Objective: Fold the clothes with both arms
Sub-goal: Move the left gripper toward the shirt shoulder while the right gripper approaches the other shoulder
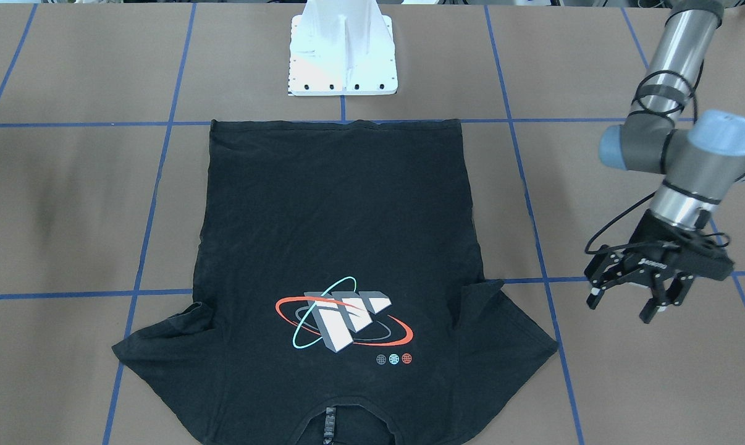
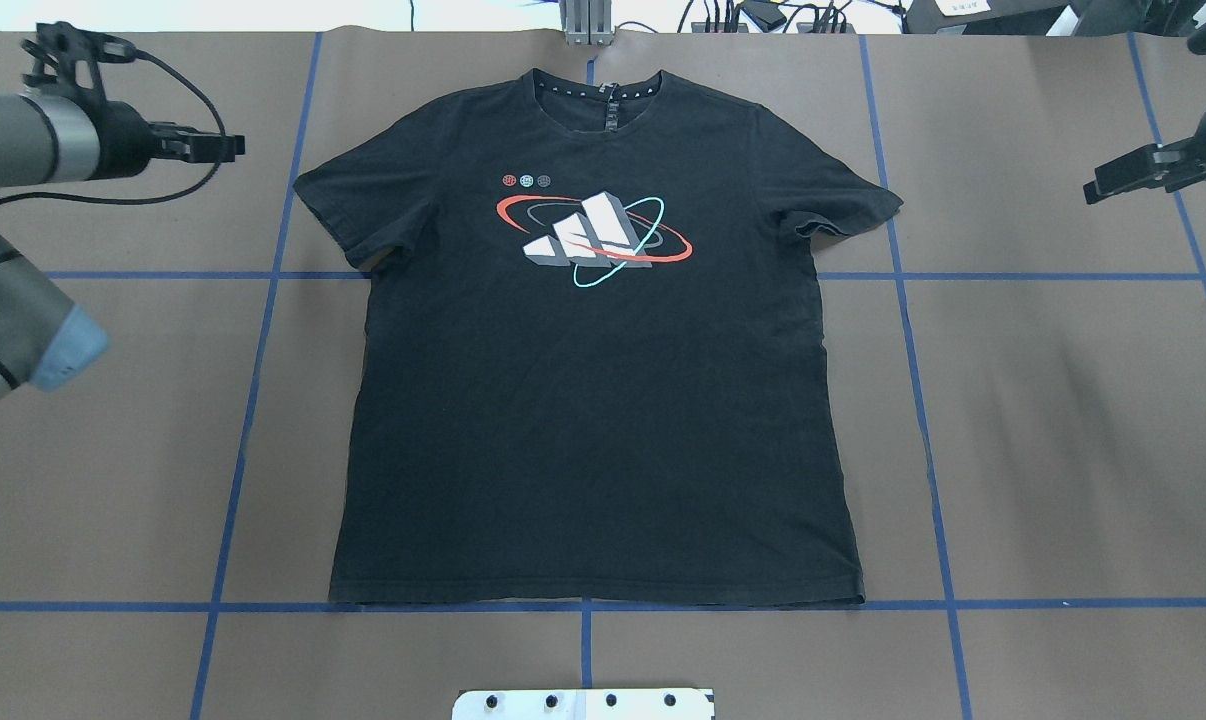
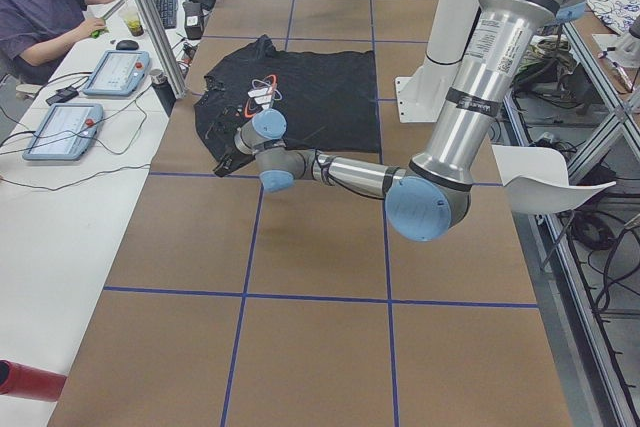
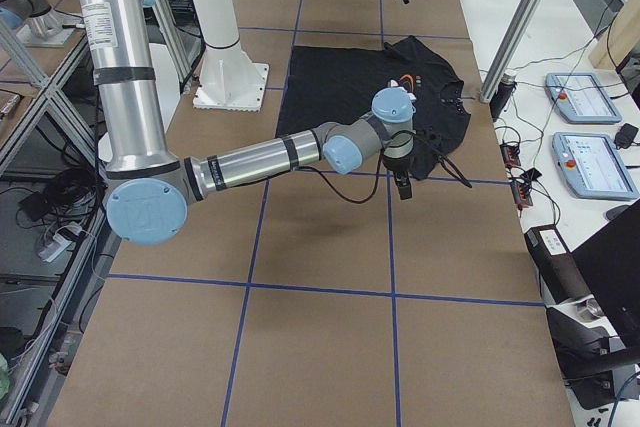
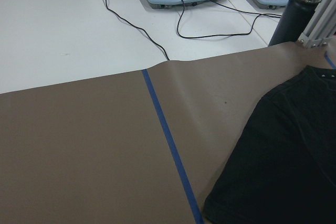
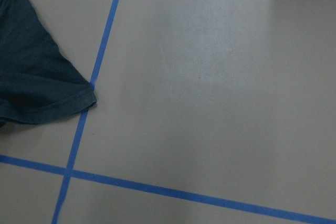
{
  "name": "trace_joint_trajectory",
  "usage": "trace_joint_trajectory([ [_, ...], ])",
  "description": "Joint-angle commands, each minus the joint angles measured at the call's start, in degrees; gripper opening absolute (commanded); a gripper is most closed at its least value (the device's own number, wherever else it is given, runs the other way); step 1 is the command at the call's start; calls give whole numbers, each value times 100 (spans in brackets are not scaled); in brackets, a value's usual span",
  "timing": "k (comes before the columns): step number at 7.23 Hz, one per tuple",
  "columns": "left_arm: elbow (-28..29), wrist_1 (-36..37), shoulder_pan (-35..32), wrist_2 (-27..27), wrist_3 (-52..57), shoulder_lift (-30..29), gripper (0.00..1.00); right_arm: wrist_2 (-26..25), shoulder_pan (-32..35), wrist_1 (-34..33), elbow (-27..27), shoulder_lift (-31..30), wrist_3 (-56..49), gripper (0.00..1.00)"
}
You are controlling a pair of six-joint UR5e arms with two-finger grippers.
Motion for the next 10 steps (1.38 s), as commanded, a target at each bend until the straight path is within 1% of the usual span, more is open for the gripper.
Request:
trace_joint_trajectory([
  [1, 586, -95, 427, 494, -818, -416, 100, -165, -204, 404, -339, 174, 311, 100],
  [2, 850, -86, 602, 861, -1119, -609, 100, -157, -204, 405, -331, 175, 312, 100],
  [3, 1000, -69, 752, 1100, -1166, -716, 99, -156, -213, 405, -340, 183, 312, 100],
  [4, 1019, -77, 762, 1146, -1158, -717, 90, -156, -213, 405, -331, 183, 312, 100],
  [6, 1124, -77, 762, 1190, -1158, -795, 82, -165, -222, 405, -331, 183, 312, 100],
  [8, 1300, -86, 762, 1199, -1158, -910, 71, -165, -222, 405, -340, 183, 312, 100],
  [10, 1388, -86, 762, 1277, -1131, -919, 71, -165, -231, 405, -340, 183, 312, 100],
])
